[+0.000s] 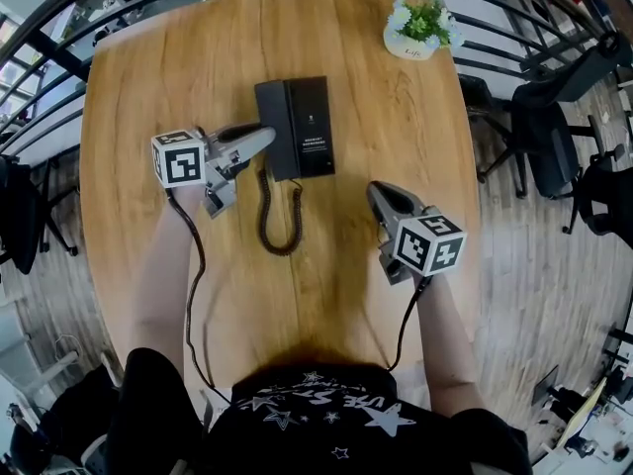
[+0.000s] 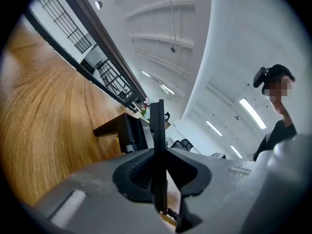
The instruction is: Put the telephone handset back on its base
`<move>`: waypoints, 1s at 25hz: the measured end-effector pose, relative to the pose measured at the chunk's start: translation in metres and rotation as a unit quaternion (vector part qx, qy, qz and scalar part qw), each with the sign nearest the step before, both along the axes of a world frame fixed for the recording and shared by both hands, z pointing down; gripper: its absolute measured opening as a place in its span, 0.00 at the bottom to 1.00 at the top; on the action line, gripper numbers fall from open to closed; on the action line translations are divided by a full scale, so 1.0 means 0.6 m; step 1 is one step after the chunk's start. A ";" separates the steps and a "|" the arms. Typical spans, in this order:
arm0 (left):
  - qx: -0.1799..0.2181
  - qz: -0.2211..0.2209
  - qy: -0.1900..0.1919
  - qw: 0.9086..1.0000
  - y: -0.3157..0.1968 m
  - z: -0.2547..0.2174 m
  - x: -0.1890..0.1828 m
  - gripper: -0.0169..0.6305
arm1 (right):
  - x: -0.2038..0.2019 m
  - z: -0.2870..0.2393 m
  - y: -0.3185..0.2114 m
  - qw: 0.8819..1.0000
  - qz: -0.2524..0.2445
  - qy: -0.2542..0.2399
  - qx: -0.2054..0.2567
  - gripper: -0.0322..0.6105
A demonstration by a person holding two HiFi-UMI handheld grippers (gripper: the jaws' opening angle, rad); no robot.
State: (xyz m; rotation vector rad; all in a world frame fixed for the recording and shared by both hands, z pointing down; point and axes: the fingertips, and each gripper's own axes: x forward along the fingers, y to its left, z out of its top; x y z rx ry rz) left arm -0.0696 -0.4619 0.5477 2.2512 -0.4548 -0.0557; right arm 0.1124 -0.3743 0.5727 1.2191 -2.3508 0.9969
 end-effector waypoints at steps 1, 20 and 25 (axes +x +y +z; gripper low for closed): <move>0.002 0.005 -0.002 1.000 -0.001 0.003 0.001 0.14 | -0.001 0.002 0.000 1.000 0.000 -0.001 -0.002 0.05; -0.043 0.010 -0.088 0.995 -0.020 0.052 0.007 0.19 | -0.001 0.011 -0.005 1.000 0.007 -0.015 -0.010 0.05; -0.039 -0.002 -0.115 0.993 -0.023 0.059 0.002 0.21 | -0.005 0.008 -0.001 1.000 0.005 -0.016 -0.008 0.05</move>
